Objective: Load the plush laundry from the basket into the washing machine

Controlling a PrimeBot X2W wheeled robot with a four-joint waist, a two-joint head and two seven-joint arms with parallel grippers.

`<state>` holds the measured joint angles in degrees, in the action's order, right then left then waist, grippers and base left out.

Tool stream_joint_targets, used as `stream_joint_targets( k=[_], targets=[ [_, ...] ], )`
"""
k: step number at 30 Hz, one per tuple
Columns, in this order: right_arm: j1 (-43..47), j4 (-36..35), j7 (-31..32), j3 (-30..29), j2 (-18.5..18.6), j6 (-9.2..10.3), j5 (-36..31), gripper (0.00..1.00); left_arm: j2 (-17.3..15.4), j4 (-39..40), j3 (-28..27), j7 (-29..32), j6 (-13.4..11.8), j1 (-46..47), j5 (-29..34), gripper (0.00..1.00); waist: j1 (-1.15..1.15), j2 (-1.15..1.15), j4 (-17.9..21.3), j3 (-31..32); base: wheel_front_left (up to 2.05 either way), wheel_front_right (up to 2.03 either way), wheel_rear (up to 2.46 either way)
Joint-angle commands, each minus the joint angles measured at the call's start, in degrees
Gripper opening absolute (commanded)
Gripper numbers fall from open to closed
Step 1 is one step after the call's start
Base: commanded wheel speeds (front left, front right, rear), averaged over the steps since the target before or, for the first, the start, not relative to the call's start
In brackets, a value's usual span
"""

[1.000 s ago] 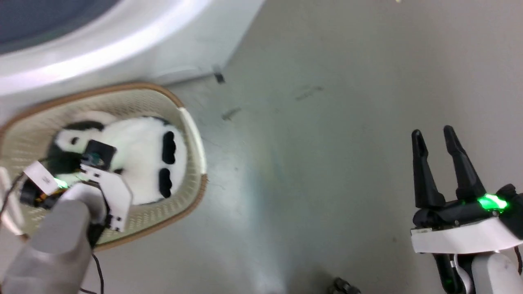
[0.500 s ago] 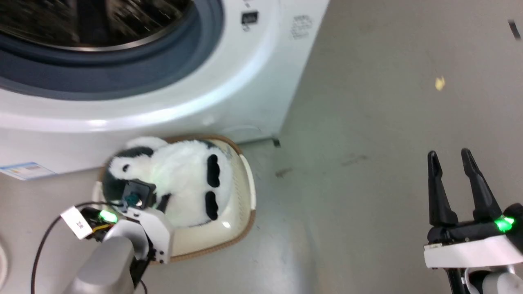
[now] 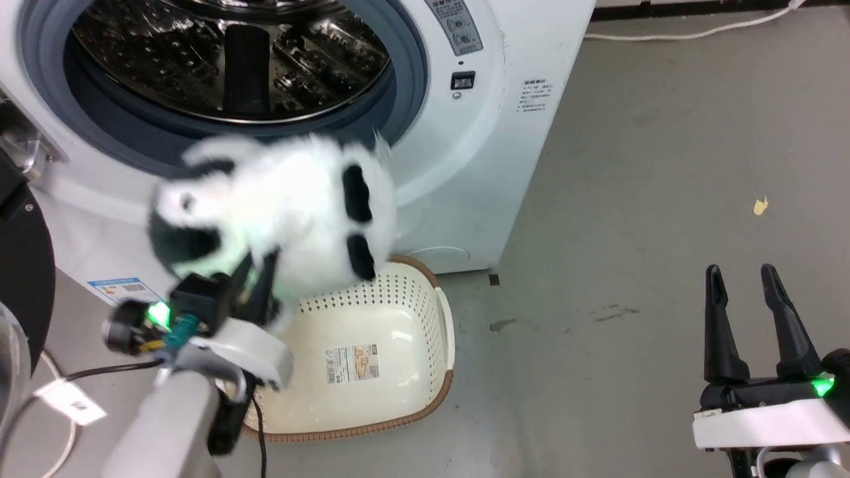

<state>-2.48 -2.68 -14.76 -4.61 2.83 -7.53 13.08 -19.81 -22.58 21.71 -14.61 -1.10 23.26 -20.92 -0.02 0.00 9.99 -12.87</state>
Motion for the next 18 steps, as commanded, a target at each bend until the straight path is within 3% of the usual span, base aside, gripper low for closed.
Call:
stream_joint_targets(
  k=[1,7,13,18],
  targets=[
    [0.40,-0.42,-0.24,0.38,0.05,0.04,0.12,1.00,-0.45,3.73,-1.99,-0.38,-0.52,-0.37,1.15,0.00,0.02,0.00,0.49,-0.93,0.00,0.00,0.00],
    [-0.47,-1.19,-0.24,1.12,0.05,0.04,0.86,1.00,-1.94,11.19,-7.54,-0.39,-0.49,2.49,3.30,0.00,0.02,0.00,2.50,-5.39,0.00,0.00,0.00],
    [-2.24,-1.88,-0.24,2.27,0.05,0.04,2.28,1.00,-4.94,10.09,-9.40,1.17,1.02,10.49,3.50,0.00,0.02,0.00,5.04,-11.49,0.00,0.00,0.00],
    [-4.88,-2.58,-0.24,3.71,0.05,0.04,4.30,1.00,-9.02,7.59,-10.40,6.63,3.29,21.82,3.62,0.00,0.02,0.00,8.34,-18.61,0.00,0.00,0.00]
  ],
)
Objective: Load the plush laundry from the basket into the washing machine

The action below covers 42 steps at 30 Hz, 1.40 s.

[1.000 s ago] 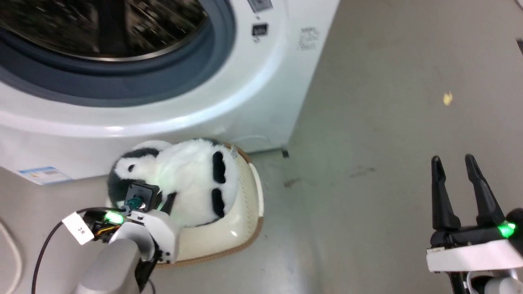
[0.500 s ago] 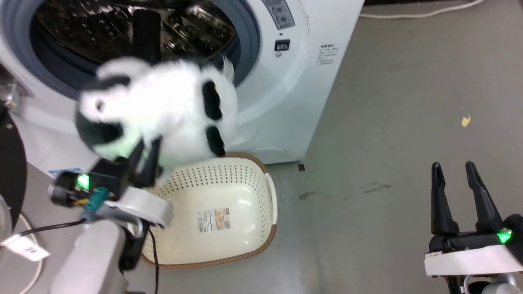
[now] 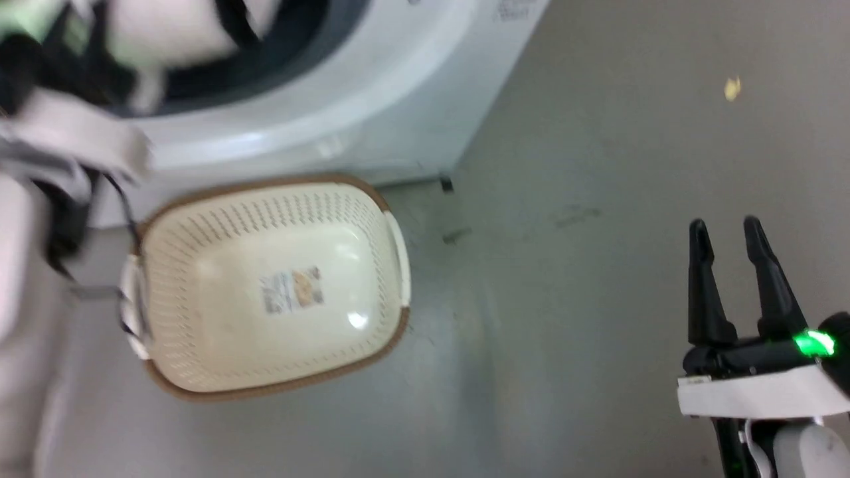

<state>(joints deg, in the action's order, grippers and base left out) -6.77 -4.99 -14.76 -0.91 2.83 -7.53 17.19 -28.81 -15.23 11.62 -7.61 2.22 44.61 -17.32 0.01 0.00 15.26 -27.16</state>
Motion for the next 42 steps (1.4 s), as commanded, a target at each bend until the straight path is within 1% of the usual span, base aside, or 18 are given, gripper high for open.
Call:
stream_joint_targets(
  k=[1,2,3,4,5,10,13,16,20,21,22,23,30,37,40,42],
  targets=[
    [-1.57,-0.45,-0.24,0.81,0.05,0.04,1.20,1.00,-1.96,-1.34,-0.47,2.05,0.85,5.33,0.40,0.00,-0.01,0.00,4.67,-6.94,0.00,0.00,0.00],
    [-1.57,-0.45,-0.24,0.81,0.05,0.04,1.20,1.00,-1.96,-1.34,-0.47,2.05,0.85,5.33,0.40,0.00,-0.01,0.00,4.67,-6.94,0.00,0.00,0.00],
    [-1.99,-0.52,-0.24,1.16,0.05,0.04,1.75,1.00,-2.89,-2.33,-0.49,3.17,1.23,7.78,0.66,0.00,-0.01,0.00,5.43,-8.14,0.00,0.00,0.00],
    [-2.72,-0.54,-0.24,1.73,0.05,0.04,2.79,1.00,-4.53,-4.97,-0.39,5.61,1.86,12.49,1.15,0.00,-0.01,0.00,6.74,-10.20,0.00,0.00,0.00],
    [-2.72,-0.54,-0.24,1.73,0.05,0.04,2.79,1.00,-4.53,-4.97,-0.39,5.61,1.86,12.49,1.15,0.00,-0.01,0.00,6.74,-10.20,0.00,0.00,0.00],
    [-3.86,-0.30,-0.24,2.81,0.05,0.04,5.01,1.00,-7.93,-14.56,0.54,11.45,3.09,22.18,2.35,0.00,-0.01,0.00,9.40,-13.63,0.00,0.00,0.00],
    [-4.38,-0.21,-0.24,3.15,0.05,0.04,5.80,1.00,-8.97,-20.14,1.07,14.09,3.37,25.79,2.74,0.00,-0.01,0.00,10.30,-14.60,0.00,0.00,0.00],
    [-4.51,-0.29,-0.24,3.25,0.05,0.04,6.08,1.00,-9.44,-24.54,1.30,15.37,3.29,27.73,2.91,0.00,-0.01,0.00,10.55,-15.07,0.00,0.00,0.00],
    [-4.90,-0.51,-0.24,2.81,0.05,0.04,5.77,1.00,-9.24,-27.99,2.35,15.11,3.21,29.09,3.61,0.00,-0.01,0.00,9.96,-15.14,0.00,0.00,0.00],
    [-4.99,-0.57,-0.24,2.59,0.05,0.04,5.54,1.00,-9.01,-28.61,2.75,14.73,3.23,29.17,3.84,0.04,-0.01,0.00,9.64,-14.98,0.00,0.00,0.00],
    [-5.09,-0.62,-0.24,2.39,0.05,0.04,5.26,1.00,-8.71,-29.18,3.18,14.11,3.22,29.13,4.10,0.81,-0.01,0.00,9.22,-14.66,0.00,0.00,0.00],
    [-5.21,-0.68,-0.24,2.27,0.05,0.04,4.91,1.00,-8.46,-29.81,3.54,13.42,3.24,29.05,4.29,1.00,-0.01,0.00,8.84,-14.31,0.00,0.00,0.00],
    [-5.62,-1.17,-0.24,-1.18,0.05,0.04,1.71,1.00,-4.23,-34.20,4.88,6.17,3.66,26.24,3.06,1.00,-0.01,0.00,4.54,-9.08,0.00,0.00,0.00],
    [-4.99,-1.04,-0.24,-3.73,0.05,0.04,-2.89,1.00,1.95,-37.33,5.54,-4.65,4.13,18.60,0.44,1.00,-0.01,0.00,-1.20,0.58,0.00,0.00,0.00],
    [-3.63,-0.84,-0.24,-4.37,0.05,0.04,-4.56,1.00,4.82,-35.71,5.32,-6.92,4.27,13.77,-0.76,1.00,-0.01,0.00,-3.83,5.19,0.00,0.00,0.00],
    [-2.52,-0.71,-0.24,-4.51,0.05,0.04,-5.52,1.00,6.42,-31.87,4.39,-7.29,3.94,10.09,-1.41,1.00,-0.01,0.00,-5.35,7.81,0.00,0.00,0.00]
  ],
)
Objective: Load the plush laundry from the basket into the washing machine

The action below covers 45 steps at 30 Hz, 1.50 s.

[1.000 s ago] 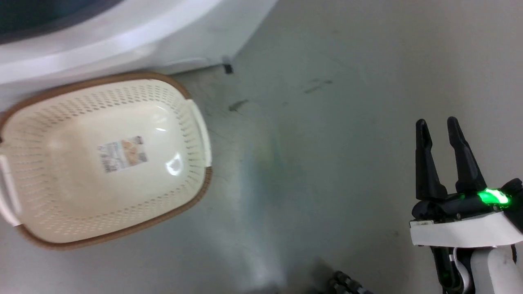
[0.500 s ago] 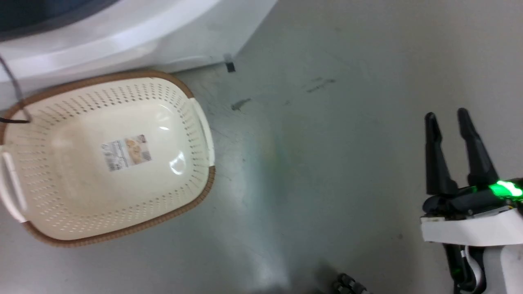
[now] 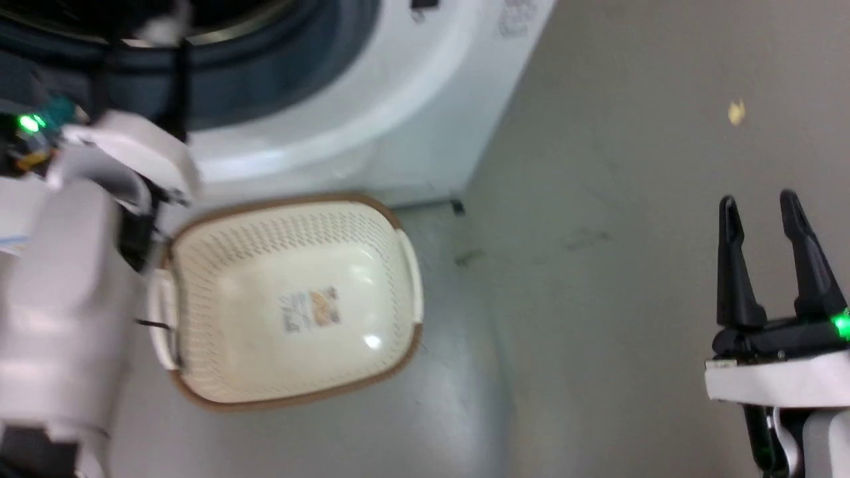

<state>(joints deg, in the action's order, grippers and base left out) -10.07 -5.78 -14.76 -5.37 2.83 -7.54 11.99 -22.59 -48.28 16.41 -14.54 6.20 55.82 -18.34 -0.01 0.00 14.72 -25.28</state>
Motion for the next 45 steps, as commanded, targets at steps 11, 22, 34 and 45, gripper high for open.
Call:
stream_joint_targets(
  k=[11,22,34,45],
  targets=[
    [7.99,2.37,-0.24,1.88,0.05,0.05,-3.60,1.00,8.47,32.86,-7.45,-0.45,-4.70,-32.44,3.19,1.00,0.01,0.00,-11.86,18.10,0.00,0.00,0.00],
    [13.58,3.95,-0.24,3.51,0.05,0.05,-3.96,1.00,13.54,40.93,-9.26,-0.45,-7.86,-53.51,6.66,1.00,0.01,0.00,-13.86,23.38,0.00,0.00,0.00],
    [15.24,6.18,-0.24,4.98,0.05,0.05,-4.61,1.00,16.99,40.38,-11.18,-0.45,-6.23,-57.63,6.60,1.00,0.01,0.00,-15.99,24.60,0.00,0.00,0.00],
    [14.33,6.08,0.57,4.95,0.00,0.00,-4.75,0.00,16.92,40.65,-11.39,0.44,-6.05,-56.94,7.06,0.00,0.02,0.00,-16.00,24.54,0.00,0.00,0.00]
  ],
)
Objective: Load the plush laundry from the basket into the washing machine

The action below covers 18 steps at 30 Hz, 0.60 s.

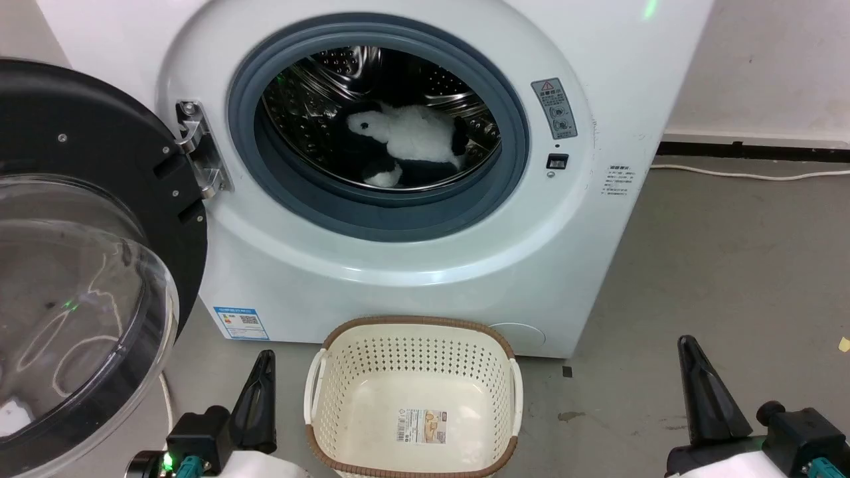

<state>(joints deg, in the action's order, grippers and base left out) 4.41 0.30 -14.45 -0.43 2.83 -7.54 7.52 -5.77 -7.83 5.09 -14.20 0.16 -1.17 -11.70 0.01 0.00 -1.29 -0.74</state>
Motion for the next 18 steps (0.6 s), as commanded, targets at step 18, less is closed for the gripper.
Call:
stream_joint_targets(
  k=[18],
  targets=[
    [-0.80,-0.05,2.39,0.08,0.01,0.01,-1.36,0.00,0.51,1.34,-0.82,2.20,-0.03,0.21,2.10,0.00,0.00,0.00,0.20,0.11,0.00,0.00,0.00]
  ],
)
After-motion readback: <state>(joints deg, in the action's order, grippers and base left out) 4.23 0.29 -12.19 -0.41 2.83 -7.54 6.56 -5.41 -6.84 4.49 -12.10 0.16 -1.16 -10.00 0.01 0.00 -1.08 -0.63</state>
